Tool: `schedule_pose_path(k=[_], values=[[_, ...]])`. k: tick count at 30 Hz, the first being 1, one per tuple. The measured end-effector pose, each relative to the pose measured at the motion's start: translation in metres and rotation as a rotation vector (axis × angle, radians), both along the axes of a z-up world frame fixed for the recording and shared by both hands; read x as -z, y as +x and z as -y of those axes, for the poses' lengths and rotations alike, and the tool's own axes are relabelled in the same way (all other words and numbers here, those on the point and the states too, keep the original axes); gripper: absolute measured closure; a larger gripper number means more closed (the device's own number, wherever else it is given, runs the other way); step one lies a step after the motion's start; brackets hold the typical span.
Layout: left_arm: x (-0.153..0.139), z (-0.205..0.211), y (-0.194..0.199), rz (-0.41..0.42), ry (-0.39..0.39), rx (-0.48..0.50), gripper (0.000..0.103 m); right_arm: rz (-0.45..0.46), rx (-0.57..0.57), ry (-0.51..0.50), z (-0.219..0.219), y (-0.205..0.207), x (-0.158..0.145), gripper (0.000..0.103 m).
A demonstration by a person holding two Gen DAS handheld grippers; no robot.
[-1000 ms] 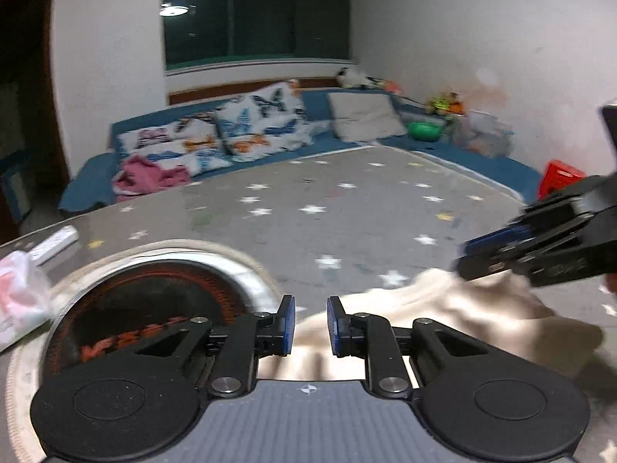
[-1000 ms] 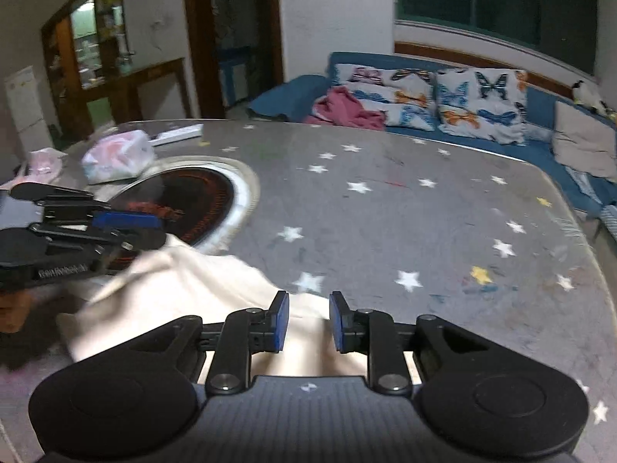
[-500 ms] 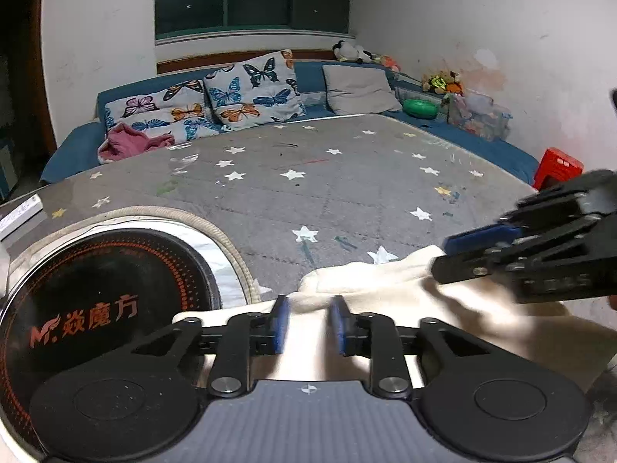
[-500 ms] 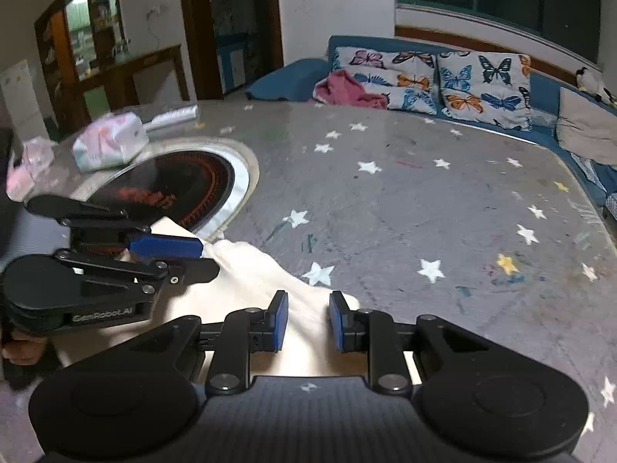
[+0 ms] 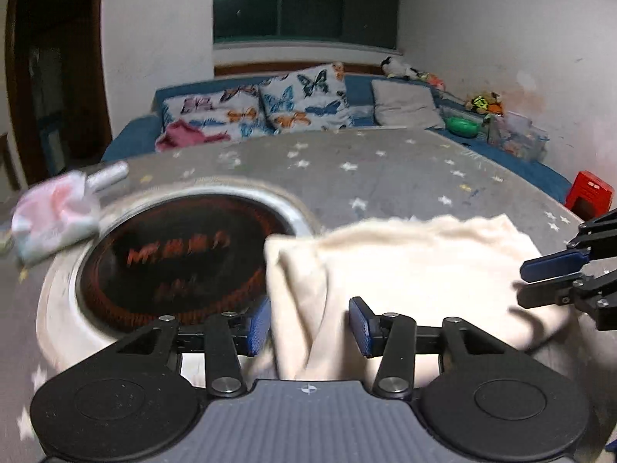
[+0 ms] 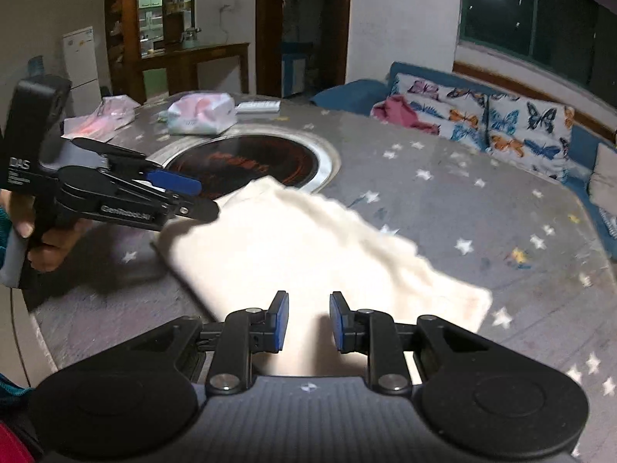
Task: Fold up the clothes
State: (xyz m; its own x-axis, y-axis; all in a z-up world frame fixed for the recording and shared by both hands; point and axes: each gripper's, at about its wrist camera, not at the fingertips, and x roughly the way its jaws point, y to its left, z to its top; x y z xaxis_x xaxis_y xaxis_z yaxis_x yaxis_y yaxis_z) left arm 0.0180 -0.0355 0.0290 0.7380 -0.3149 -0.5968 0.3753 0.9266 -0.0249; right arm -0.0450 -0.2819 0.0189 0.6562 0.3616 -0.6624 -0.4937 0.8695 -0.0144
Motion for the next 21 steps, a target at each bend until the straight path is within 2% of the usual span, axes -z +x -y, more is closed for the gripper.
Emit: schedule_pose_path(k=[4,10,18,21], values=[[0.009,-0.006,-0.006,-0.038,-0.028,-0.016,0.055,-0.025,-0.003,0.003,0.002,-0.001,0.012,0.081],[0.011,-0.014,-0.009,-0.109,-0.118,-0.024,0.056,-0.049,-0.014,0.005,0.008,-0.007,0.019,0.08],[0.008,-0.013,-0.043,-0.131,-0.132,0.02,0.056,-0.07,-0.032,-0.008,0.018,-0.029,0.018,0.08],[0.004,-0.012,-0.053,-0.121,-0.116,0.03,0.055,-0.078,-0.01,0.019,0.026,-0.038,0.014,0.08]])
